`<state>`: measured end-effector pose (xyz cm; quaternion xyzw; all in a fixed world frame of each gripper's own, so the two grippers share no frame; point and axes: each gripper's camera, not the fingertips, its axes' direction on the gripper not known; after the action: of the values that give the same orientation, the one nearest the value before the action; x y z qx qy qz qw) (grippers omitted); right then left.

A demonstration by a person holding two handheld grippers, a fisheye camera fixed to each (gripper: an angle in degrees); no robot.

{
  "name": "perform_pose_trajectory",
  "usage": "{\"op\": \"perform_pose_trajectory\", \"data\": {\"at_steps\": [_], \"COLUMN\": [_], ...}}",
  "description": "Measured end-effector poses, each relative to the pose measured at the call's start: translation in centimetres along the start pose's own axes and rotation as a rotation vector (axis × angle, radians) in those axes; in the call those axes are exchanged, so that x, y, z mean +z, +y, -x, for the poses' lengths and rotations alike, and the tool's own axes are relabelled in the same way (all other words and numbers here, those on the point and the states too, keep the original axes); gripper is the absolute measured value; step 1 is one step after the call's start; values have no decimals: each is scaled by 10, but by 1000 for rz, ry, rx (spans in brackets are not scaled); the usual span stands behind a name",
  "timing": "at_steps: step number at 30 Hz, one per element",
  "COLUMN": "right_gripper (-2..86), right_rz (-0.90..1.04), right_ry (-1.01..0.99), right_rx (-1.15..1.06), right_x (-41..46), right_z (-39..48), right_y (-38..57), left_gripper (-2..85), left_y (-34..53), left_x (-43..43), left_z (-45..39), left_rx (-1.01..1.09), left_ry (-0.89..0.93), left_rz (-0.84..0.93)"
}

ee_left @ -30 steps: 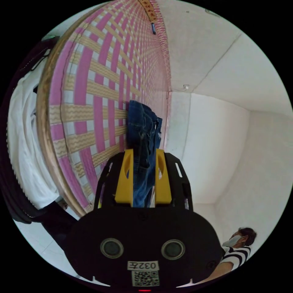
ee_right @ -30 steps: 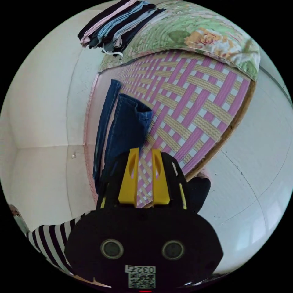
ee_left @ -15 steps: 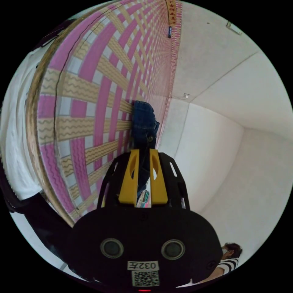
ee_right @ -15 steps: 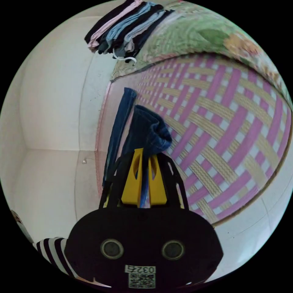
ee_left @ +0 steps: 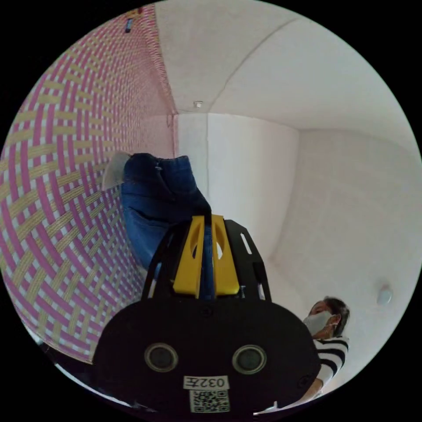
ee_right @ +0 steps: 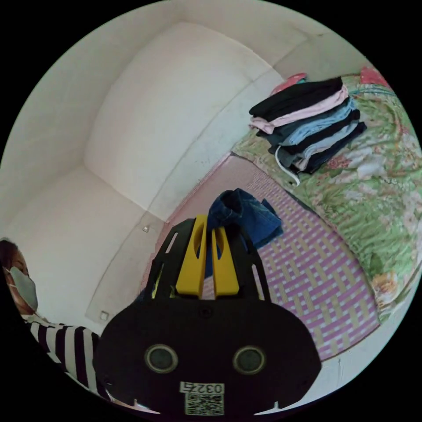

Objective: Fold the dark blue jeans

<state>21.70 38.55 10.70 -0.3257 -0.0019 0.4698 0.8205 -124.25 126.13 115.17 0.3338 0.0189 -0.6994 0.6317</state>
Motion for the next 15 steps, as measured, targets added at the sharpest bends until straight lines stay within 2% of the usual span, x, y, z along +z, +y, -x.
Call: {"op": "perform_pose_trajectory", "data": {"at_steps": [3, 5, 8, 12, 15], "right_gripper": [-10, -10, -10, -10, -10], "right_rz": [48, 139, 184, 208, 170], "right_ry": [63, 151, 211, 214, 132], "right_rx": [86, 258, 350, 332, 333], "right_x": [-16, -21, -32, -40, -48], "right_z": [-30, -69, -90, -81, -72], "right_y": [26, 55, 80, 84, 78], "left_gripper": [-16, -17, -17, -17, -17], "left_y": [27, 53, 79, 86, 80], "left_x": [-28, -54, -76, -79, -71], "left_z": [17, 50, 72, 67, 52], "left_rx": [-43, -228, -351, -338, -261], "left_ry": [-128, -233, -304, -314, -264], "left_rz": [36, 21, -25, -46, -47]}}
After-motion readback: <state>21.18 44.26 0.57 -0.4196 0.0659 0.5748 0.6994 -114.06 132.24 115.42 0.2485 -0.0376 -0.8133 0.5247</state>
